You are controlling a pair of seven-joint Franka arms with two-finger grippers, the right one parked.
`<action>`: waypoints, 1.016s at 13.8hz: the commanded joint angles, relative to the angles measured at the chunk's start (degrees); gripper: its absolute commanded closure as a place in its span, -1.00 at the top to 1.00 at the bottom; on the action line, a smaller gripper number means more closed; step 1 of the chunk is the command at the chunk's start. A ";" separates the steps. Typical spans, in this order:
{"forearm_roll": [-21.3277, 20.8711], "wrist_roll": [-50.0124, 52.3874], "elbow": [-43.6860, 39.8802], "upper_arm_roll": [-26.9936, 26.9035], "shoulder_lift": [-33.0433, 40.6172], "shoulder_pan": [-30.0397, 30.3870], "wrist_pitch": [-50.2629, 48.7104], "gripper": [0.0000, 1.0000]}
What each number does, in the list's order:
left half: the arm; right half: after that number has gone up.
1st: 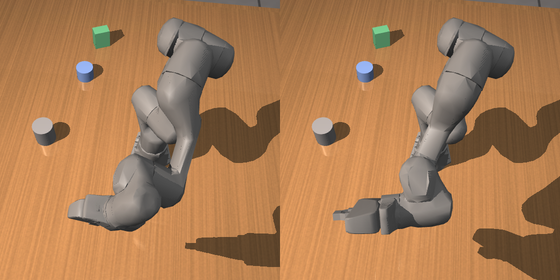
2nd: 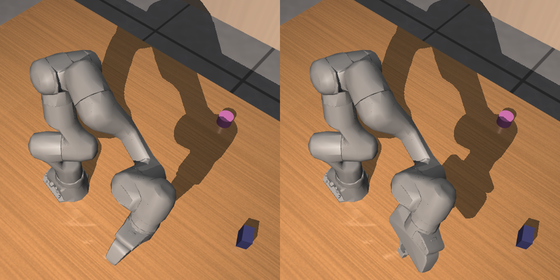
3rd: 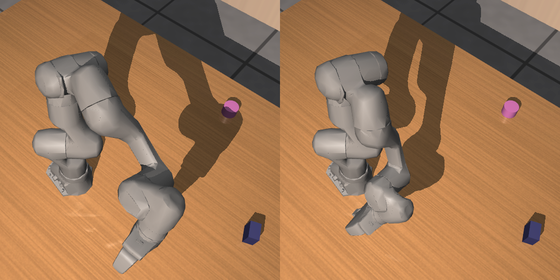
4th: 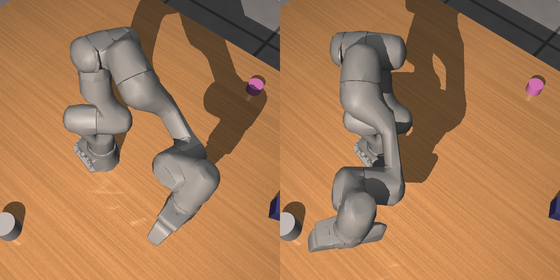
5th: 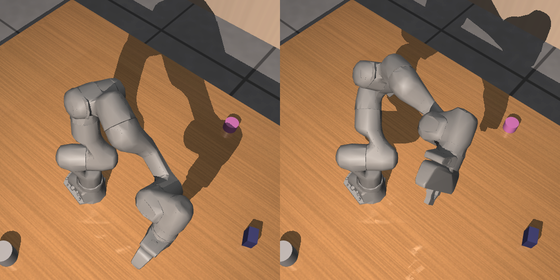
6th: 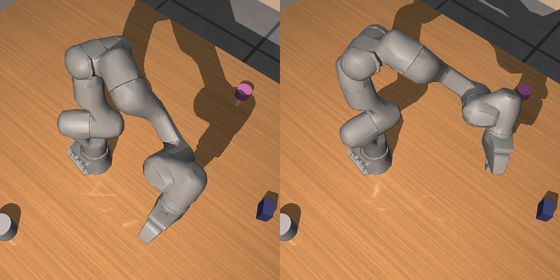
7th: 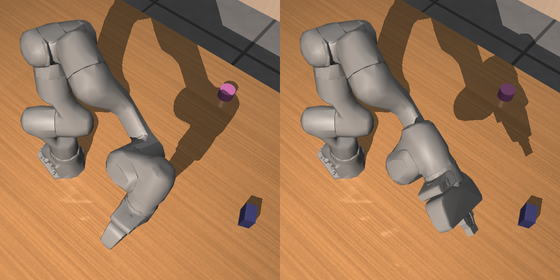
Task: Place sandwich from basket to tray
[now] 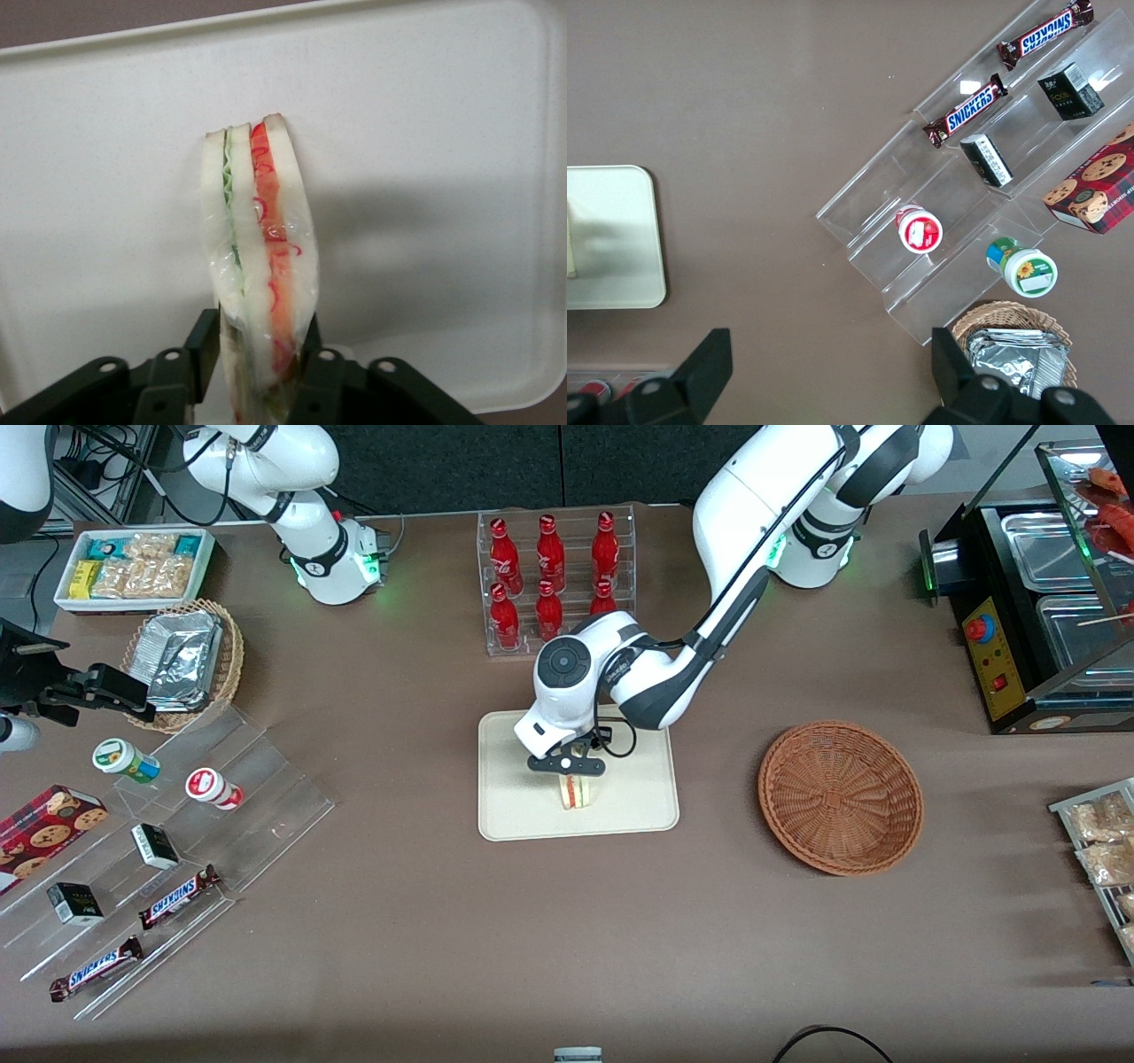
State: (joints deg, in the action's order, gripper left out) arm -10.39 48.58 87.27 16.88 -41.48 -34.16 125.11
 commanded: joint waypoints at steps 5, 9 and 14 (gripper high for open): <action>-0.51 2.30 -3.33 -0.80 5.35 1.10 -7.84 1.00; -0.42 5.38 -8.33 -0.79 9.83 5.15 -18.64 1.00; 2.56 4.33 -9.75 -0.62 16.25 15.41 -27.00 1.00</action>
State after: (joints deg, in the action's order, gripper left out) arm -9.87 52.74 76.95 15.82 -28.09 -22.62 100.98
